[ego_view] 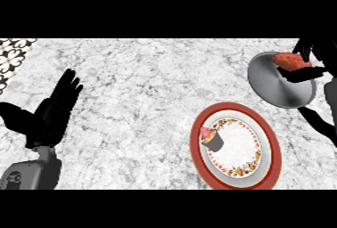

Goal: Pick the sweet potato from the plate and place it in the pan

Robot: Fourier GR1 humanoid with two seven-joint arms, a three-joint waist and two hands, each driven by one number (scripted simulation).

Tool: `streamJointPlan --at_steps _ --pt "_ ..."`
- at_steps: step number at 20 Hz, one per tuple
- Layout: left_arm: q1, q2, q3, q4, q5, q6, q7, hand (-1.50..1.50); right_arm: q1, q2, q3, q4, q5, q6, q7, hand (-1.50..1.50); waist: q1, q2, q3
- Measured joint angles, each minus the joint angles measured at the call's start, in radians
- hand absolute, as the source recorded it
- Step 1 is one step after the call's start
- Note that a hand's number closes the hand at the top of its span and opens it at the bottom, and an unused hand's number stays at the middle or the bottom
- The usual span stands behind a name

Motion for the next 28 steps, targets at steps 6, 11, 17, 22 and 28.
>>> streamJointPlan --at_steps 6,11,17,22,28 --pt "-0.013 -0.018 -0.019 0.006 -0.020 0.013 -0.010 0.00 -0.051 -0.020 -0.015 0.224 0.031 -0.079 0.023 -1.50 0.008 0.005 0.000" --pt "-0.039 -0.021 -0.022 0.002 -0.020 0.018 0.011 0.00 -0.076 -0.049 -0.039 0.358 0.027 -0.051 0.050 -1.50 0.019 0.011 0.002" --pt "-0.029 -0.018 -0.017 0.003 -0.019 0.014 0.004 0.00 -0.089 -0.076 -0.109 0.426 -0.048 -0.015 -0.046 -1.50 0.015 0.010 0.003" --pt "-0.031 -0.017 -0.012 0.000 -0.020 0.023 0.018 0.00 -0.089 -0.138 -0.225 0.458 -0.173 0.090 -0.126 -1.50 0.006 0.008 0.003" --pt "-0.024 -0.016 -0.006 0.001 -0.019 0.022 0.010 0.00 -0.066 -0.256 -0.348 0.506 -0.306 0.298 -0.172 -1.50 -0.002 0.007 0.003"
